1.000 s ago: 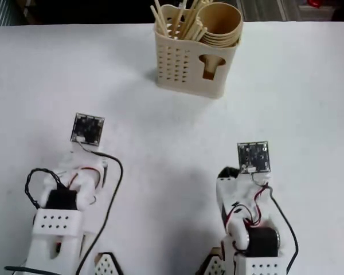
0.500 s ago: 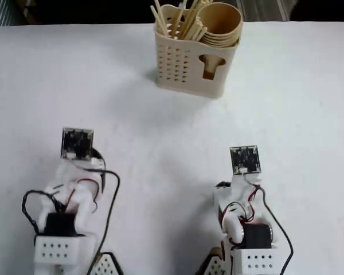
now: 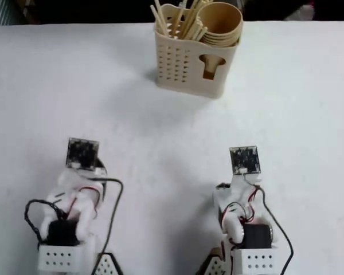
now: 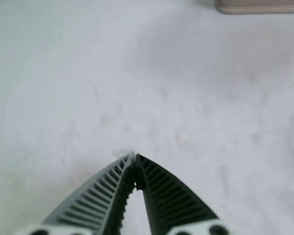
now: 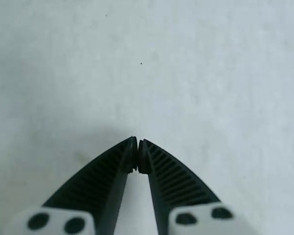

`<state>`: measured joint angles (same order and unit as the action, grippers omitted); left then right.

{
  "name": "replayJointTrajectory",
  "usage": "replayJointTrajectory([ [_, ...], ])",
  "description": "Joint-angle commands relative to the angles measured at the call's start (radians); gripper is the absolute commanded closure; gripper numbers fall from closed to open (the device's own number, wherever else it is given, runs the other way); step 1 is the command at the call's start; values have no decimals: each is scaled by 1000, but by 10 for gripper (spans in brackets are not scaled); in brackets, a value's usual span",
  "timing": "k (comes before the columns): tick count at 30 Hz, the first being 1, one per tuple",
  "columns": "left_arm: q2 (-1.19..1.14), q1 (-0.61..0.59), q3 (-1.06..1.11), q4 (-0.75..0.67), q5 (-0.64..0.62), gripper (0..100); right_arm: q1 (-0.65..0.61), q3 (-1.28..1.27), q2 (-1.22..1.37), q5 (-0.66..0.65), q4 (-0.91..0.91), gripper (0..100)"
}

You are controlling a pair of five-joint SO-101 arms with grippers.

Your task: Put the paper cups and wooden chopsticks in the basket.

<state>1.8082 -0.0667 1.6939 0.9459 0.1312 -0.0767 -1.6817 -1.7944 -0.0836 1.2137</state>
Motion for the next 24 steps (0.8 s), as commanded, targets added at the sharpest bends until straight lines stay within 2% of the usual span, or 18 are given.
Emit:
replayJointTrajectory([
  [1,2,10,0,5,8,975,10,-9,-7,-2,-8,979],
  [7,1,10,0,199,6,973,10,-9,-7,-2,-8,979],
  [15,2,10,0,333,2,974,10,-9,-7,-2,-8,979],
  [24,4,10,0,336,2,974,10,-9,-7,-2,-8,979],
])
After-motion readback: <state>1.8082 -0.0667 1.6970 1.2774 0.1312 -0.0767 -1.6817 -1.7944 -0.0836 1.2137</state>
